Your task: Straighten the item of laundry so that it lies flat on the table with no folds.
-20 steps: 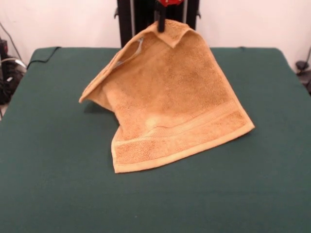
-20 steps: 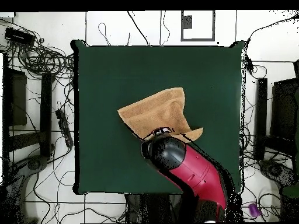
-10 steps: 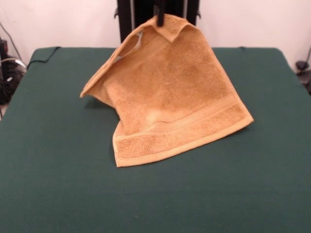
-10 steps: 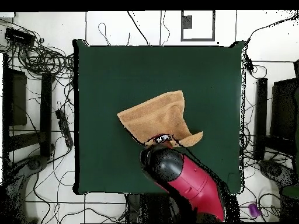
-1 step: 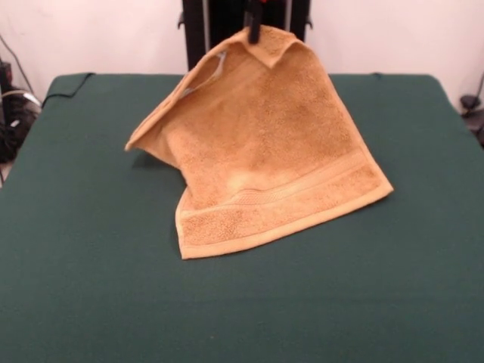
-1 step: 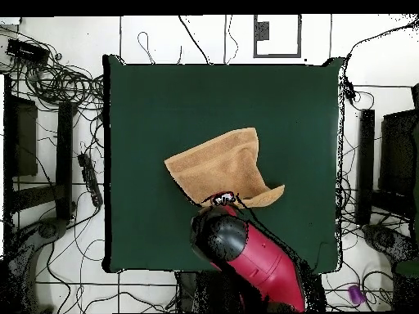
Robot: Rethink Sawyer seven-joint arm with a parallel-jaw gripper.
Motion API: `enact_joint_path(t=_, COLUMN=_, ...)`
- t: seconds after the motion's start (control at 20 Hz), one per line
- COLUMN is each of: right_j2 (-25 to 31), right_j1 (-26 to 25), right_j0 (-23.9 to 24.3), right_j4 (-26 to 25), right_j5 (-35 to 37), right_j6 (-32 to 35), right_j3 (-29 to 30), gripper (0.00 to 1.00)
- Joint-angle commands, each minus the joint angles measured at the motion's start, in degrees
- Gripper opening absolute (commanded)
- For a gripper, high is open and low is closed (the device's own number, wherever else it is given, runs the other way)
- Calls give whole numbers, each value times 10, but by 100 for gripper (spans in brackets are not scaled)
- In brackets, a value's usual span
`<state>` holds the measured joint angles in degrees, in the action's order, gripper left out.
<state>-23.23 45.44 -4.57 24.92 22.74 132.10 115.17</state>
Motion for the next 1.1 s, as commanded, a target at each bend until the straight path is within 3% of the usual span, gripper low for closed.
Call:
enact_joint_path(t=0.05, right_j2=83, right_j1=-34, right_j0=-32, right_j4=-7, right_j5=-44, right_j6=88, right_j3=54, gripper=0)
enact_joint_path(t=0.65, right_j2=47, right_j1=-56, right_j0=-65, right_j4=-10, right_j5=-48, right_j6=99, right_j3=35, gripper=0)
enact_joint_path(t=1.1, right_j2=84, right_j1=-34, right_j0=-37, right_j4=-5, right_j5=-67, right_j6=77, right_j3=63, gripper=0)
